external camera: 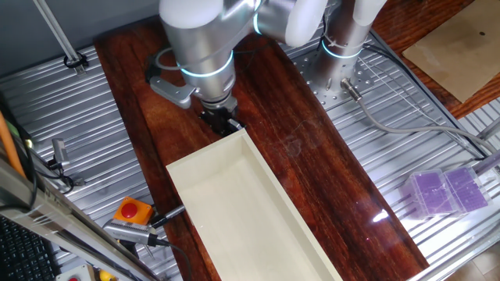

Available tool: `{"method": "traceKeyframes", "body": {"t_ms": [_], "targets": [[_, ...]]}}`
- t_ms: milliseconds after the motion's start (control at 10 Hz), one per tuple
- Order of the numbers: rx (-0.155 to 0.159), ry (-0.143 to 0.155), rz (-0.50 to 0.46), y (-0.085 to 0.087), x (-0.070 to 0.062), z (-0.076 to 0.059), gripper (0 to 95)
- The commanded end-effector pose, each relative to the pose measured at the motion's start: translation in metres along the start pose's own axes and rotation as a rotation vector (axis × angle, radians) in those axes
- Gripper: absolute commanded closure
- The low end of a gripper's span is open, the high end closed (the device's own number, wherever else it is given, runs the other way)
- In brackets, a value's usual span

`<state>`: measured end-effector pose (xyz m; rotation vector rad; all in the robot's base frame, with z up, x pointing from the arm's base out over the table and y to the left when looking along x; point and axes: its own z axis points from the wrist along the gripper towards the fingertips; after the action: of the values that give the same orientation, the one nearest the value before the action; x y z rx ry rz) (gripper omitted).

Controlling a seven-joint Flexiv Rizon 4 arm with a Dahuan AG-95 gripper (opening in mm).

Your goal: Turn on the water tap

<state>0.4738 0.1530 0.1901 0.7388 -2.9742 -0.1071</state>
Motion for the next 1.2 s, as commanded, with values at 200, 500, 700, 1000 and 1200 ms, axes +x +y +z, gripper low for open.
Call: {"method": "traceKeyframes", "body": {"t_ms": [200,500,700,1000,1200], "targets": [[0.000,-0.003,0.004,0.000,-0.007,-0.003,95.0],[0.001,0.000,0.006,0.000,-0.014,-0.005,95.0],[0.003,0.001,0.004,-0.001,-0.019,-0.006,95.0],[0.009,0.001,-0.013,-0.001,-0.027,-0.008,95.0],[0.010,-0.005,-0.012,-0.002,-0.031,-0.007,95.0]]}}
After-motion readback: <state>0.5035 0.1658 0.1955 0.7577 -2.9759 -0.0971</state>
